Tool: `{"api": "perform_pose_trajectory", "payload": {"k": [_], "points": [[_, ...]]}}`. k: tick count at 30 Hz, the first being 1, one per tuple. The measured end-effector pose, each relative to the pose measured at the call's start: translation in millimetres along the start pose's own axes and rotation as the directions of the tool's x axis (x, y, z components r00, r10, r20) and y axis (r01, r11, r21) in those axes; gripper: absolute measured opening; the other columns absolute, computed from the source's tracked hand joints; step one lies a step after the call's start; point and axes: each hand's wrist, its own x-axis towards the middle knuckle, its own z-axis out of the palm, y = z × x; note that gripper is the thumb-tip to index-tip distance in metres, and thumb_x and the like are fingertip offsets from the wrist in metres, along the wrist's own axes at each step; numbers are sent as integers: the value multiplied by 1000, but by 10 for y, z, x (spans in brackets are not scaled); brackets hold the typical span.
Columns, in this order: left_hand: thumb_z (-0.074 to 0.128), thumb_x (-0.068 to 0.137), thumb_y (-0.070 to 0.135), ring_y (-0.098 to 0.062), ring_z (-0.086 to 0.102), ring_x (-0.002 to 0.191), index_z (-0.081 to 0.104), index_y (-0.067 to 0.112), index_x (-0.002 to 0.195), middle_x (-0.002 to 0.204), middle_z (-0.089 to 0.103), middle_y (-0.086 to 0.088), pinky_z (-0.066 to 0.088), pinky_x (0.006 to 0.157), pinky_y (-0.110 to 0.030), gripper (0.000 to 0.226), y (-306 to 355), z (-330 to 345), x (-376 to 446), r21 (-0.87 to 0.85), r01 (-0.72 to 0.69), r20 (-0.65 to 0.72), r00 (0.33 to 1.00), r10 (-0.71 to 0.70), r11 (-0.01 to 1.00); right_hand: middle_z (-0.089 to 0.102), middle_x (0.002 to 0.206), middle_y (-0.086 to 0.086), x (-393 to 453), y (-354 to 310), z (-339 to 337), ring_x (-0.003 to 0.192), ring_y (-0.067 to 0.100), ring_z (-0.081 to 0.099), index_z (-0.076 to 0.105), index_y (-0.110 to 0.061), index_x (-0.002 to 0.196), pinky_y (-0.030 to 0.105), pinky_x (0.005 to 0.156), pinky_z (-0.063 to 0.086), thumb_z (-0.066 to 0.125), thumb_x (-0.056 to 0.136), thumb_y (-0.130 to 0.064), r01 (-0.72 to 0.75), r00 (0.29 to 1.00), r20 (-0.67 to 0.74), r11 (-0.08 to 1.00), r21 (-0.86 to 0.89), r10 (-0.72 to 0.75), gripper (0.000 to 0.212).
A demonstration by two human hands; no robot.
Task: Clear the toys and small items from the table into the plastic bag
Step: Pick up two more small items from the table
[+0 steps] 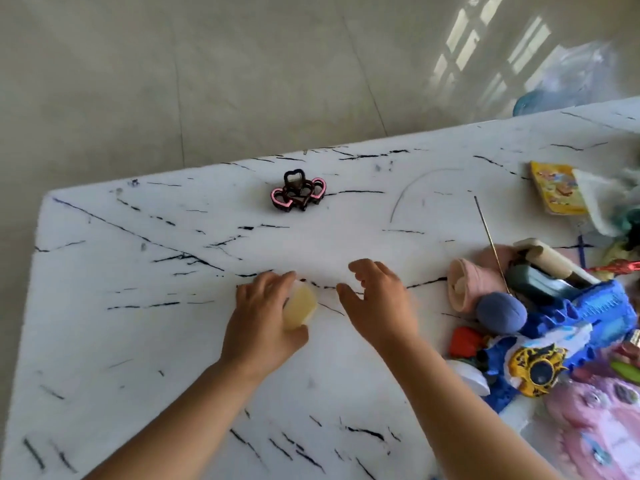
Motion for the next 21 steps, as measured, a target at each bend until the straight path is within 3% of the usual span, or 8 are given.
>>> {"api": "perform_pose_trajectory", "payload": {"k": [3,8,11,13,17,21], "points": [[74,66,31,-20,32,115,38,28,139,131,41,7,33,78,-26,81,-178,-207,70,-39,45,-54,997,-47,998,55,123,3,406,-304,95,116,23,48,46,-18,128,31,84,41,56,87,-33,82,997,14,992,-92,-81,45],[73,65,32,-14,30,110,38,32,138,127,41,12,32,79,-25,81,-405,-416,173,-79,94,-117,988,-103,992,37,135,9,997,-717,241,120,29,35,31,-20,136,37,92,37,61,82,-29,222,961,-108,941,-256,-256,63],[72,65,34,-12,29,109,36,34,138,127,39,14,32,80,-25,81,-498,-465,158,-104,99,-131,985,-112,990,6,153,13,1245,-790,351,138,33,12,13,-33,145,41,108,24,61,83,-29,263,961,7,900,-349,-278,78],[72,65,34,-9,28,104,36,35,137,125,39,14,32,79,-25,81,-537,-478,116,-120,93,-129,986,-108,988,-4,155,13,1309,-742,420,142,33,1,12,-38,145,44,112,17,59,86,-31,265,964,125,877,-400,-234,76],[72,65,33,-11,29,106,38,36,135,124,40,13,32,80,-25,78,-568,-504,-53,-133,106,-102,988,-120,985,37,129,13,1074,-618,515,119,34,29,40,-31,130,41,95,30,56,87,-33,214,976,58,871,-442,-210,46],[72,65,33,-9,28,105,36,38,136,120,37,19,30,80,-23,79,-513,-585,-274,-144,115,-31,992,-120,983,42,117,9,532,-518,497,111,33,34,45,-33,126,37,89,33,59,81,-41,147,989,78,919,-365,-127,47]]}}
